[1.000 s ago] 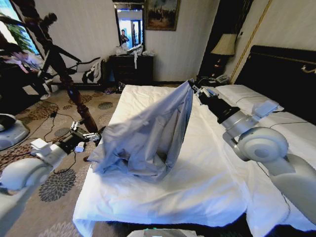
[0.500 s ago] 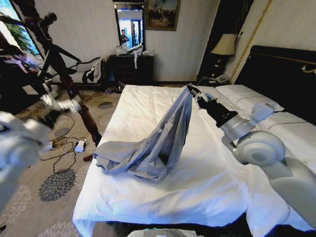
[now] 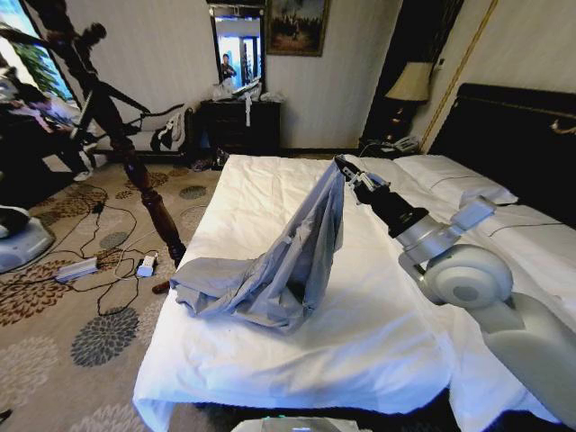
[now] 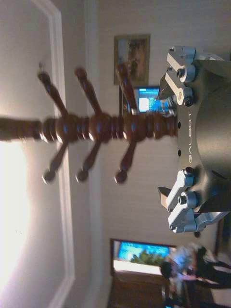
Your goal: Pick up the clothes from the bed and hang them on the clothes hanger.
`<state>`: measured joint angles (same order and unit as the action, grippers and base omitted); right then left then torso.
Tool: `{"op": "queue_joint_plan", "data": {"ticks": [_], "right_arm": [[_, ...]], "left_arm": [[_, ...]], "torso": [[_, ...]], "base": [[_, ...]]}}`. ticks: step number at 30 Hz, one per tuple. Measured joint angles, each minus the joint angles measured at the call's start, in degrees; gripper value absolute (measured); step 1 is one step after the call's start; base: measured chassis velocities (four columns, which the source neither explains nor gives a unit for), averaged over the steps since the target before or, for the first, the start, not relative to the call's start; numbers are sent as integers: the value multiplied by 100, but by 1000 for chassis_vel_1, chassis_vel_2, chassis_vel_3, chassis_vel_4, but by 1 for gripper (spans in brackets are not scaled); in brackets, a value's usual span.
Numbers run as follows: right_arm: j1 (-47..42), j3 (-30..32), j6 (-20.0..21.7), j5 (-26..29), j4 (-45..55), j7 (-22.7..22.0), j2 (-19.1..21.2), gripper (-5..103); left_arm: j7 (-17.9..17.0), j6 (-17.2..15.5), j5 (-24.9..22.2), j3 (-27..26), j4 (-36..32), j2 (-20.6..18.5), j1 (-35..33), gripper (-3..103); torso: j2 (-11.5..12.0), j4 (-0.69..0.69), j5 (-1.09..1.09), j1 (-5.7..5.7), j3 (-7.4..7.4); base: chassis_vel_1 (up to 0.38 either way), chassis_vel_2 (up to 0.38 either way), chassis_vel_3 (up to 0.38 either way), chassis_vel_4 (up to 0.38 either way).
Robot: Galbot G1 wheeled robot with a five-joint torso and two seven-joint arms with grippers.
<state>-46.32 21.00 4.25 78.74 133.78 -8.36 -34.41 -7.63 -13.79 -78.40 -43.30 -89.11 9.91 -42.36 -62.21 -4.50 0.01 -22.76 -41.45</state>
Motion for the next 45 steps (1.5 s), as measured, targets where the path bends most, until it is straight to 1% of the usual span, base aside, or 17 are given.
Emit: {"op": "queue_joint_plan", "data": {"ticks": [3, 11, 13, 16, 20, 21, 24, 26, 28, 30, 32, 34, 35, 40, 42, 43, 45], "right_arm": [[240, -196, 18, -7, -93, 61, -184, 0], [471, -383, 85, -8, -181, 131, -381, 0], [476, -383, 92, -21, -187, 139, -430, 0], [443, -365, 94, -51, -193, 145, -493, 0], [249, -319, 95, -172, -218, 161, -539, 0], [249, -319, 95, -172, -218, 161, -539, 0], [205, -319, 95, -204, -251, 183, -527, 0], [209, -322, 96, -204, -262, 185, -526, 0], [232, -342, 98, -205, -300, 186, -533, 0], [237, -348, 99, -205, -312, 186, -538, 0], [255, -371, 104, -208, -338, 186, -574, 0], [290, -407, 116, -212, -357, 186, -613, 0], [290, -407, 116, -212, -357, 186, -613, 0], [428, -505, 149, -215, -444, 186, -672, 0], [447, -517, 152, -216, -455, 186, -685, 0], [494, -550, 162, -215, -484, 186, -726, 0], [517, -575, 171, -215, -509, 186, -779, 0]], "left_arm": [[147, 12, -146, 57, 302, -117, -63, 100], [398, -53, -86, 226, 705, -372, -120, 100], [451, -80, -62, 249, 717, -395, -178, 100], [453, -88, -92, 250, 484, -260, -266, 100], [281, 187, 212, 419, -153, 462, -548, 100], [281, 187, 212, 419, -153, 462, -548, 100], [13, 470, 505, 1014, -326, 871, -366, 100], [-15, 523, 609, 1194, -346, 941, -262, 100], [-31, 580, 751, 1697, -318, 1034, 143, 100], [-33, 582, 767, 1858, -287, 1045, 283, 100], [-34, 571, 889, 2302, -199, 1054, 619, 100], [-32, 537, 1009, 2565, -112, 1081, 839, 100], [-32, 537, 1009, 2565, -112, 1081, 839, 100], [-32, 461, 910, 3472, 80, 1120, 1970, 100], [-20, 461, 910, 3646, 127, 1132, 2166, 100], [-31, 450, 909, 4181, 299, 1238, 2801, 100], [-172, 377, 838, 4669, 449, 1401, 3507, 100]], "torso": [[0, 7, -4, 0, 0], [0, 2, -1, 0, 0], [0, 6, -1, 0, 0], [0, 10, 2, 1, 1], [0, -2, -1, -1, 0], [0, -2, -1, -1, 0], [0, 5, -4, 0, 0], [0, 5, -5, 0, 0], [0, 5, 1, 0, 0], [0, 4, 1, 0, 0], [0, 1, 2, -1, -1], [0, 5, -1, -1, 0], [0, 5, -1, -1, 0], [0, 4, 0, 0, 0], [0, 5, 2, 0, 0], [0, 6, 1, 0, 0], [0, 0, -2, -1, -1]], "base": [[0, 0, 0, 0], [0, 0, 0, 0], [0, 0, 0, 0], [0, 0, 0, 0], [0, 0, 0, 0], [0, 0, 0, 0], [0, 0, 0, 0], [0, 0, 0, 0], [0, 0, 0, 0], [0, 0, 0, 0], [0, 0, 0, 0], [0, 0, 0, 0], [0, 0, 0, 0], [0, 0, 0, 0], [0, 0, 0, 0], [0, 0, 0, 0], [0, 0, 0, 0]]}}
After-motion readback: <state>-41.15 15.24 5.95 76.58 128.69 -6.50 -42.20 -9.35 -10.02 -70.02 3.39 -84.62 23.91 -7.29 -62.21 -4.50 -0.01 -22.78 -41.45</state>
